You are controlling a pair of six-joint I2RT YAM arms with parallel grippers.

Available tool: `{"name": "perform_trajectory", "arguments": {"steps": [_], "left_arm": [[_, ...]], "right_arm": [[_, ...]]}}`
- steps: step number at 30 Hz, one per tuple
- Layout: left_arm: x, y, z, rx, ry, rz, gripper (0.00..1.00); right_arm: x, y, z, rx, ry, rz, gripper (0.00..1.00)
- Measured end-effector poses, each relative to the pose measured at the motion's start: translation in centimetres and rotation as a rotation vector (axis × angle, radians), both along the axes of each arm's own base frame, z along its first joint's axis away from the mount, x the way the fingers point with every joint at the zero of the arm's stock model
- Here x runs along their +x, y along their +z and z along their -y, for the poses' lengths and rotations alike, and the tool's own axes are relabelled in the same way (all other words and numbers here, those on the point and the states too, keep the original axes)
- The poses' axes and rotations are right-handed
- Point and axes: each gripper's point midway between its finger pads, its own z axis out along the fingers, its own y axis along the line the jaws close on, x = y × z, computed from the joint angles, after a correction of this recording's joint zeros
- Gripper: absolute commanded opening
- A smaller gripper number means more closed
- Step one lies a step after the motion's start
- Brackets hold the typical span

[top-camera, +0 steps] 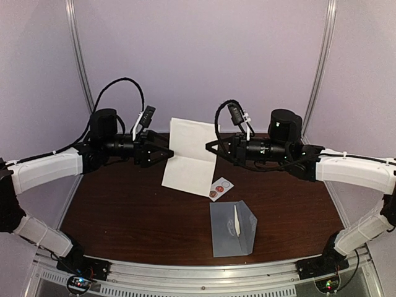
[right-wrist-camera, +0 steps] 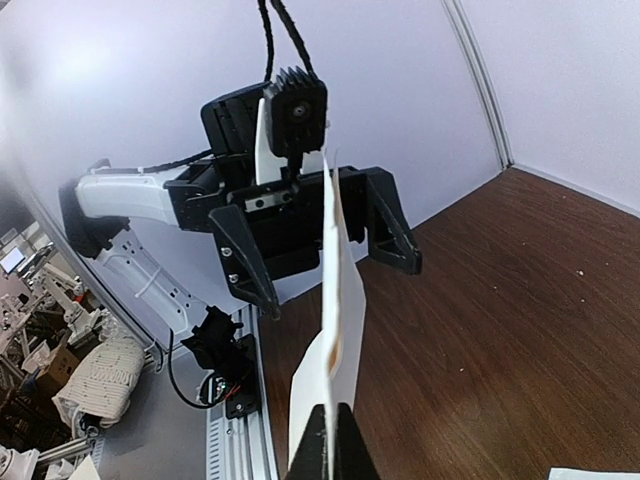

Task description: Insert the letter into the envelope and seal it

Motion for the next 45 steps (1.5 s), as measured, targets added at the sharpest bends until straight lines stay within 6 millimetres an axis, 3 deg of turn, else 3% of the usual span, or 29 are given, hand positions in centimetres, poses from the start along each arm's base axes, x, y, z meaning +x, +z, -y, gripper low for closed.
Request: {"name": "perform_trajectory", "arguments": {"steps": [2,11,13,20,24,32,36,39,45], "left_arm": [[-0.4,-0.5,0.5,0.008,-0.02,-0.014,0.78],[-1.7,-1.6,1.6,0.019,-0.105,-0.035,0.11],[-1.9,-1.4,1.6,0.015,-0.116,-0.037,0.0],[-2.1,-1.3,1.6,0.011,-0.125,-0.031,0.0],[-2.0,-0.7,1.5,-0.006,-0.117,-0.027,0.0],[-1.9,0.7,0.4,-0.06,-0.084,-0.007,0.0],[-1.8,1.0,0.3,-0.072,-0.076,-0.009,0.0],[-1.7,1.2,0.3,-0.08,-0.075,-0.004,0.0],[-1.7,1.2,0.3,-0.082,-0.072,-0.01,0.0]], "right_arm": [[-0.4,0.6,-0.2,0.016,0.024,0.01,0.0],[-1.1,1.4,-0.3,0.043,0.063,0.019,0.0],[-1.1,1.4,-0.3,0.043,0.062,0.019,0.07],[-0.5,1.6,-0.2,0.053,0.031,0.014,0.51],[-0.4,1.5,-0.1,0.079,0.016,0.005,0.57],[-1.2,-2.7,0.4,0.107,0.014,-0.133,0.58],[-1.9,-2.6,0.5,0.172,0.029,-0.172,0.52],[-2.1,-2.0,0.3,0.215,0.042,-0.177,0.4],[-2.4,-2.3,-0.6,0.232,0.062,-0.207,0.26]]}}
